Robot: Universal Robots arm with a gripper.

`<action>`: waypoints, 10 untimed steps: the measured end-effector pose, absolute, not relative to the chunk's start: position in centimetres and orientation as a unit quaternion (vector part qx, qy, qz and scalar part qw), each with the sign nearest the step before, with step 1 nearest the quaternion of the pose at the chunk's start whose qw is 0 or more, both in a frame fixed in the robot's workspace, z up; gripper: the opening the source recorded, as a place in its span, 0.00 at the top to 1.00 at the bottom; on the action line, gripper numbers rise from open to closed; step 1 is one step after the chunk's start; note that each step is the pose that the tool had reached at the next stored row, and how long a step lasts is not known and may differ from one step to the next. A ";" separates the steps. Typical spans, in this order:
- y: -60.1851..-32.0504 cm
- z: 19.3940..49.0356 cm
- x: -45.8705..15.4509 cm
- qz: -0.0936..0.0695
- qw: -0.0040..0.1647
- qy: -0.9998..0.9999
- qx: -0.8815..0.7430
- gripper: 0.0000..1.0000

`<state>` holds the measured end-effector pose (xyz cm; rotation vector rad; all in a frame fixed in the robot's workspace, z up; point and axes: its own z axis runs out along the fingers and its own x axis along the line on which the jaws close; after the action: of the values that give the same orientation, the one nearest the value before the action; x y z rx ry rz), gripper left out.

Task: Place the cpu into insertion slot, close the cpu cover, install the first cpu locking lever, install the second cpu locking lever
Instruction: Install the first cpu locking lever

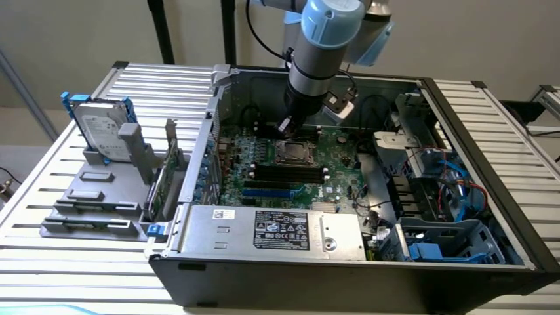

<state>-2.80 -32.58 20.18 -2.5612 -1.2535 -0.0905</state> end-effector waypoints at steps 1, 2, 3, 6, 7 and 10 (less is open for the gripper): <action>-32.6 20.2 -2.8 -0.031 0.144 -0.435 -0.888 0.89; -32.6 20.2 -2.7 -0.031 0.144 -0.435 -0.888 0.89; -32.6 20.2 -2.6 -0.031 0.144 -0.435 -0.888 0.89; -32.6 20.1 -2.5 -0.031 0.144 -0.435 -0.888 0.89; -32.6 20.1 -2.4 -0.032 0.144 -0.435 -0.888 0.89; -32.6 20.1 -2.4 -0.031 0.144 -0.435 -0.888 0.89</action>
<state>-2.35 -32.58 20.05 -2.5610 -1.2536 -0.0908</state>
